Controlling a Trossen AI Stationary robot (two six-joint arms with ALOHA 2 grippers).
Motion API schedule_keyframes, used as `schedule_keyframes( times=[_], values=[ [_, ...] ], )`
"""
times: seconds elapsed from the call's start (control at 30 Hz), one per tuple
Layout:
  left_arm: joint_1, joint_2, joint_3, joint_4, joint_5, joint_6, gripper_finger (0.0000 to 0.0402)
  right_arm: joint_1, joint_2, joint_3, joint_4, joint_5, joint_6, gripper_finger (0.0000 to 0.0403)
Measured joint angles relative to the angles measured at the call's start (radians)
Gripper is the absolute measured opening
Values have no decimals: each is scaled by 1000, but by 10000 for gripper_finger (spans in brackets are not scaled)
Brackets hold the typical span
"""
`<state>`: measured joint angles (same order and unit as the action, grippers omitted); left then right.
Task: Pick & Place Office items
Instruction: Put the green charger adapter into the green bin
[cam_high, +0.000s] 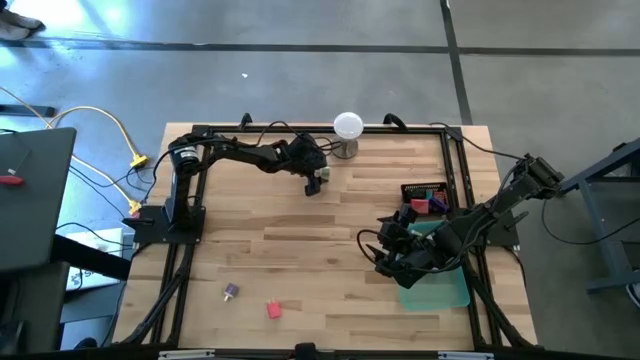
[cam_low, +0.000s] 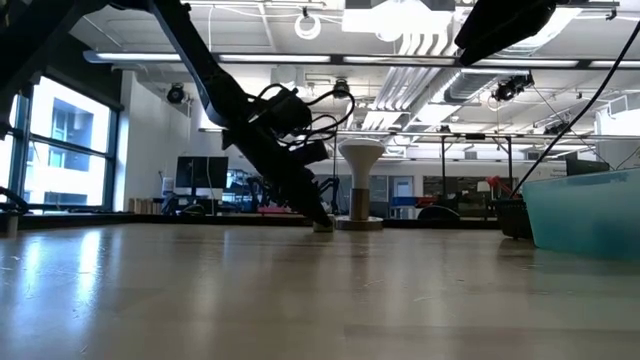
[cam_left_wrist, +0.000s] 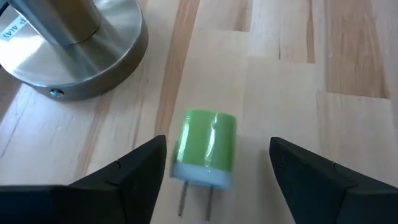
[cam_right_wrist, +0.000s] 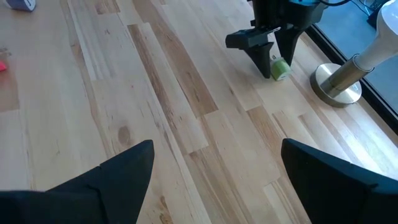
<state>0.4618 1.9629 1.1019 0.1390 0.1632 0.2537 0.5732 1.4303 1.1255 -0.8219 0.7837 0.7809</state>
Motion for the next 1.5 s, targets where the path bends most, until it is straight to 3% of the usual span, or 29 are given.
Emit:
schedule_keyframes(
  times=[0.6, 0.83, 1.2, 1.5],
  values=[
    [-38, 0, 0, -9, -66, 77, 189, 0, 0, 0, 0, 1, 0, 341],
    [-69, 0, 2, -51, -87, 91, 126, 0, 0, 0, 0, 1, 0, 341],
    [-108, -25, 1, -104, -118, -35, 125, 0, 0, 0, 1, 0, 7, 341],
    [-220, -209, -1, -304, -168, -49, 125, 1, 0, -40, 49, -2, 0, 341]
  ],
)
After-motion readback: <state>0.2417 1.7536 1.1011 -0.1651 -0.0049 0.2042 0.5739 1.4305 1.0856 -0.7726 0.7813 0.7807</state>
